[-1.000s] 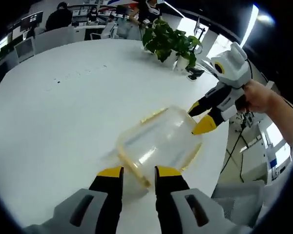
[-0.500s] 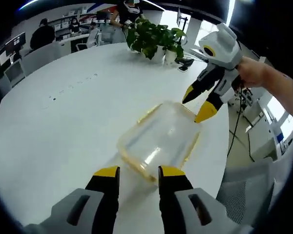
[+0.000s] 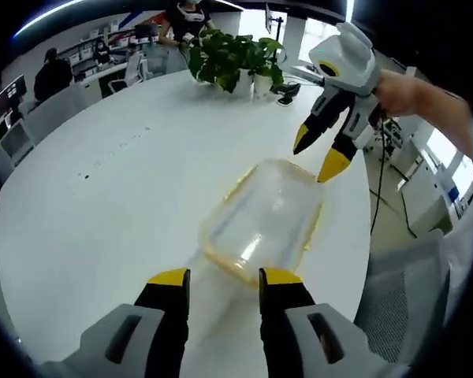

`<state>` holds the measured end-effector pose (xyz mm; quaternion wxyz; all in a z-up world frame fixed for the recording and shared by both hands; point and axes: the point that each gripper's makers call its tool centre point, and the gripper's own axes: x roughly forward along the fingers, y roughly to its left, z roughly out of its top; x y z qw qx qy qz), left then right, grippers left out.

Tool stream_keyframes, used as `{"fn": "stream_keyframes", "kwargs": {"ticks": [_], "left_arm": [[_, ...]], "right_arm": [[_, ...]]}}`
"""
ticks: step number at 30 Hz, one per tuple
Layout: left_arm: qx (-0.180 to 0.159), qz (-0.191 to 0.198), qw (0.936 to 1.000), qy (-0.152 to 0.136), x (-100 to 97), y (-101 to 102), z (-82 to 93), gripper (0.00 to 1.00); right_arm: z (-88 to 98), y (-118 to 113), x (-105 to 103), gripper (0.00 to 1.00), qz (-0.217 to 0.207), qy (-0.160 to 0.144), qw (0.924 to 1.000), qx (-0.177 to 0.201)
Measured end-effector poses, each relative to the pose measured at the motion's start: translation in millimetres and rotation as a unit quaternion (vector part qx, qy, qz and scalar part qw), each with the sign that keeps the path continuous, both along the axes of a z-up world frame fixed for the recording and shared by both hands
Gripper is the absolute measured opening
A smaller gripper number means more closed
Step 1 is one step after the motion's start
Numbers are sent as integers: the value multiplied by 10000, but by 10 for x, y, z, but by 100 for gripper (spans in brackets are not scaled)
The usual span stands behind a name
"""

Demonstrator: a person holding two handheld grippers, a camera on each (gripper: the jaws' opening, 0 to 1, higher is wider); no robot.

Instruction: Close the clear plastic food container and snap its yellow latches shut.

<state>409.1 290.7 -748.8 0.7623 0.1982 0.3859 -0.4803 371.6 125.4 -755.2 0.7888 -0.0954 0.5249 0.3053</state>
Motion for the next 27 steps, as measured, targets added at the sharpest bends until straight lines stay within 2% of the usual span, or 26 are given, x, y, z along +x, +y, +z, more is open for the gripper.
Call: {"fn": "stream_keyframes", "kwargs": {"ticks": [10, 16, 25, 27], "left_arm": [[64, -354, 9990, -255, 44, -63, 98, 34], [142, -542, 9980, -309, 56, -73, 113, 34], [174, -1017, 9931, -556, 50, -131, 159, 33], [236, -1115, 9918, -570, 39, -135, 148, 33]], "right_arm": [[46, -18, -5, 40, 406, -88, 9988, -258], [64, -10, 2, 38, 634, -106, 9971, -402], [87, 4, 27, 37, 1130, -153, 9914, -648], [86, -8, 37, 37, 1308, -208, 9881, -787]]}}
